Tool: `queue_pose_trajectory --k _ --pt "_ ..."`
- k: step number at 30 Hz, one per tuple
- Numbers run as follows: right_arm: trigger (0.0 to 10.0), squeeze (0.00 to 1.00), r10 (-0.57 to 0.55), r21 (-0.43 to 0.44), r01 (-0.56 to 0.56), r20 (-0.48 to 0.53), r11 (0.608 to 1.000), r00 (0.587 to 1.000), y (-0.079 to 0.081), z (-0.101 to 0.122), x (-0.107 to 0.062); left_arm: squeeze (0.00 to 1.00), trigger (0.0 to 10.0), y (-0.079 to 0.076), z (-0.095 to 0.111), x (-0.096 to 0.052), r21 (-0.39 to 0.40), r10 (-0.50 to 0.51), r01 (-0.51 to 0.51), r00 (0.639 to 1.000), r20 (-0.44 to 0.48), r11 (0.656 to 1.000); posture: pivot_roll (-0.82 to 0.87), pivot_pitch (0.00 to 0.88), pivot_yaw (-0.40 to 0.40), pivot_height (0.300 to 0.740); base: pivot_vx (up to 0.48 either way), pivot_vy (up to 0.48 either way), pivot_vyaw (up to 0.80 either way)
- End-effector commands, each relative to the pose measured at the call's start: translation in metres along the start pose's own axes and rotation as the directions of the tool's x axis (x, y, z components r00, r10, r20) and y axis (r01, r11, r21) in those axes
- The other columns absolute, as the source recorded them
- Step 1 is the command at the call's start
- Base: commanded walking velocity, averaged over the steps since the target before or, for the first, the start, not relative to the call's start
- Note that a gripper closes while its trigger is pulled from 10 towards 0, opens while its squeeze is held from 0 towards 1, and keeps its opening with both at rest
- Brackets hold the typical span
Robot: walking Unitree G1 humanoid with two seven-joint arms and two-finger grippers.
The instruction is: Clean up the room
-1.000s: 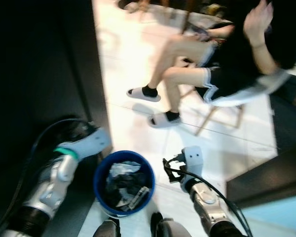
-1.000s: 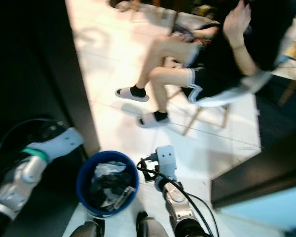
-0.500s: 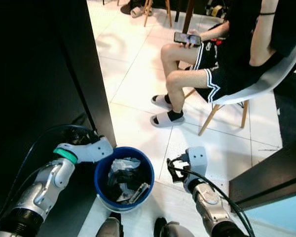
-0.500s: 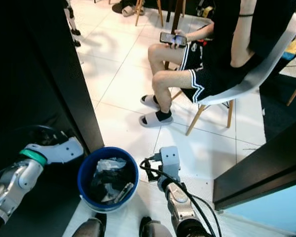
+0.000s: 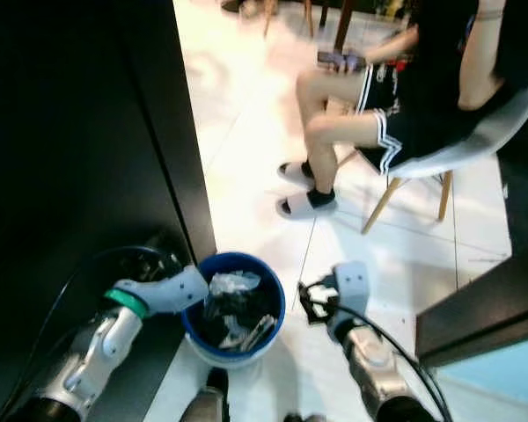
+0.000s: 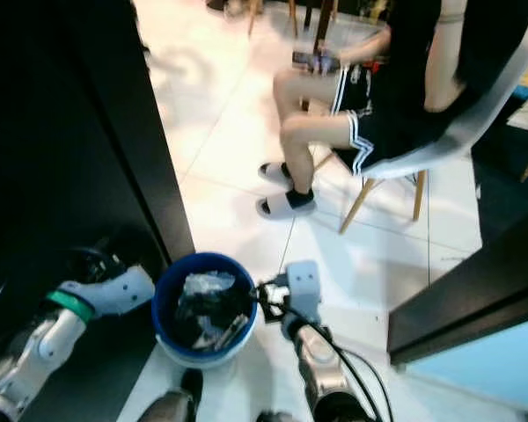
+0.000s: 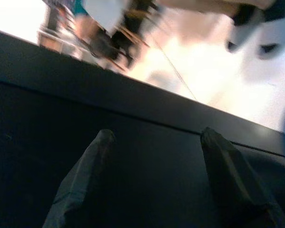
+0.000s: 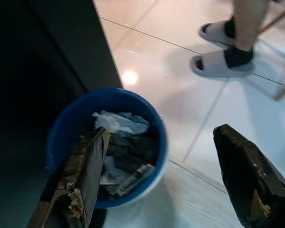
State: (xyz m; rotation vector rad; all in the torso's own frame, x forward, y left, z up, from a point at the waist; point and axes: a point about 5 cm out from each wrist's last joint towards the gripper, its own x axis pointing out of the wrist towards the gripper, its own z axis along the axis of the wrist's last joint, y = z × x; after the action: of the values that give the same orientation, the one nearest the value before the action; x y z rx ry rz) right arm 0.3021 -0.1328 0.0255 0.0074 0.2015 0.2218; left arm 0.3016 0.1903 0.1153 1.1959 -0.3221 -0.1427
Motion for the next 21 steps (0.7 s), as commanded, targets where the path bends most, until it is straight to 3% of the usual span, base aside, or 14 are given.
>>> queue_pose_trajectory --k 1,3,6,8,12,15,17,18,19,20,21 --pt "10.0 0.00 -0.007 0.011 0.008 -0.039 1.000 0.999 -0.001 -0.011 -0.006 0.00 10.0 -0.002 -0.011 -0.005 0.053 -0.009 0.011 0.999 -0.032 0.999 0.14 0.178 0.004 0.740 0.000 0.000 0.00" --pt "10.0 0.00 -0.008 0.011 0.008 -0.040 1.000 0.999 -0.001 -0.011 -0.006 0.00 10.0 0.000 -0.017 -0.005 0.053 -0.006 0.011 0.997 -0.082 0.999 0.14 0.178 0.004 0.740 0.000 0.000 0.00" --pt "10.0 0.00 -0.007 0.011 0.008 -0.040 1.000 0.999 -0.001 -0.011 -0.006 0.00 10.0 0.001 -0.017 -0.005 0.047 -0.011 0.015 0.996 -0.085 0.999 0.14 0.178 0.004 0.740 0.000 0.000 0.00" --pt "10.0 0.00 -0.007 0.011 0.007 -0.039 1.000 0.999 -0.001 -0.011 -0.006 0.00 10.0 0.002 -0.014 -0.003 0.047 -0.010 0.013 0.998 -0.065 0.999 0.15 0.182 0.000 0.740 0.000 0.000 0.00" --pt "10.0 0.00 -0.001 0.011 0.002 -0.040 1.000 0.999 0.000 -0.011 -0.005 0.00 10.0 0.008 0.000 0.002 0.091 0.030 -0.042 0.992 0.126 0.995 0.15 0.180 -0.003 0.740 0.000 0.000 0.00" --pt "10.0 0.00 0.000 0.011 0.001 -0.040 1.000 0.999 0.000 -0.010 -0.005 0.00 10.0 0.008 -0.007 0.003 0.114 0.026 -0.039 0.993 0.111 0.993 0.15 0.180 -0.003 0.740 0.000 0.000 0.00" --pt "10.0 0.00 -0.002 0.011 0.002 -0.040 1.000 0.999 0.000 -0.010 -0.004 0.00 10.0 0.009 -0.022 0.003 0.152 0.030 -0.031 0.999 0.010 0.988 0.14 0.179 0.001 0.740 0.000 0.000 0.00" --pt "10.0 0.00 -0.003 0.011 0.004 -0.041 1.000 0.999 0.000 -0.010 -0.005 0.00 10.0 0.009 -0.049 0.001 0.203 0.035 0.007 0.979 -0.203 0.979 0.14 0.179 0.001 0.740 0.000 0.000 0.00" --pt "10.0 0.00 -0.004 0.011 0.005 -0.041 1.000 0.999 0.000 -0.010 -0.005 0.00 10.0 0.010 -0.067 -0.003 0.229 0.040 0.044 0.935 -0.352 0.973 0.14 0.179 0.001 0.740 0.000 0.000 0.00" --pt "10.0 0.00 -0.007 0.012 0.007 -0.041 1.000 0.999 -0.001 -0.011 -0.005 0.00 10.0 0.013 -0.081 -0.010 0.217 0.054 0.053 0.886 -0.460 0.975 0.14 0.179 0.001 0.740 0.000 0.000 0.00" --pt "10.0 0.00 -0.007 0.012 0.007 -0.041 1.000 0.999 -0.001 -0.011 -0.005 0.00 10.0 0.013 -0.081 -0.010 0.217 0.054 0.053 0.886 -0.460 0.975 0.14 0.179 0.001 0.740 0.000 0.000 0.00"
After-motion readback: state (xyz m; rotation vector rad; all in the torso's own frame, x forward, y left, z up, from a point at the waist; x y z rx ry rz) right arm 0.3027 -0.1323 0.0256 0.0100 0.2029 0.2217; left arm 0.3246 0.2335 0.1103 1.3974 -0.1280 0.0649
